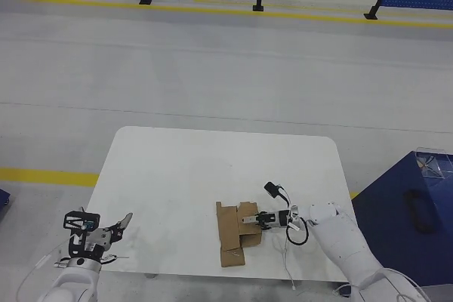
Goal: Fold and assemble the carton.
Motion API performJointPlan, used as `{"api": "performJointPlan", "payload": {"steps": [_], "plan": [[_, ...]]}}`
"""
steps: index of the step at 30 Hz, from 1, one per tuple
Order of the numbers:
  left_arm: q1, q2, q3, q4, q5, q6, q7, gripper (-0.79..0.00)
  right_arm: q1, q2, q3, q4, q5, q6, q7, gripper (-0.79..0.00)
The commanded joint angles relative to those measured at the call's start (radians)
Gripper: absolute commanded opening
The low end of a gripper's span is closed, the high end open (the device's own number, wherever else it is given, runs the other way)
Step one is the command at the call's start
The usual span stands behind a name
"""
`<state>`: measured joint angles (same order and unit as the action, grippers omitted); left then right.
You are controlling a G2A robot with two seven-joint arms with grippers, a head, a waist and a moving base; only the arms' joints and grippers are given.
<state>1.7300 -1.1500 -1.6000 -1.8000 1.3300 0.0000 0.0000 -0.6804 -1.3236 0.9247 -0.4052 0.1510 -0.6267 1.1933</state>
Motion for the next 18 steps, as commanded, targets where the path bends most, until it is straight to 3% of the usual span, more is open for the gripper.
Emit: {"api": "performJointPlan", "payload": {"steps": [1,4,8,11,15,18], "plan": [[0.0,0.0,0.0,0.0,0.0,0.0,0.0,0.0,0.0,-0.005,-0.012,-0.006,0.009,-0.007,-0.007,-0.785],[0.0,0.0,0.0,0.0,0.0,0.0,0.0,0.0,-0.016,-0.003,-0.039,-0.077,0.04,-0.017,-0.017,-0.785],[0.0,0.0,0.0,0.0,0.0,0.0,0.0,0.0,-0.021,0.042,-0.074,-0.231,0.021,-0.072,-0.071,-0.785],[0.0,0.0,0.0,0.0,0.0,0.0,0.0,0.0,-0.046,0.105,-0.059,-0.489,0.162,0.015,0.016,-0.785],[0.0,0.0,0.0,0.0,0.0,0.0,0.0,0.0,-0.16,0.239,0.142,-0.964,0.329,0.157,0.158,-0.785],[0.0,0.0,0.0,0.0,0.0,0.0,0.0,0.0,-0.293,0.31,0.344,-1.272,0.397,0.197,0.198,-0.785]]}}
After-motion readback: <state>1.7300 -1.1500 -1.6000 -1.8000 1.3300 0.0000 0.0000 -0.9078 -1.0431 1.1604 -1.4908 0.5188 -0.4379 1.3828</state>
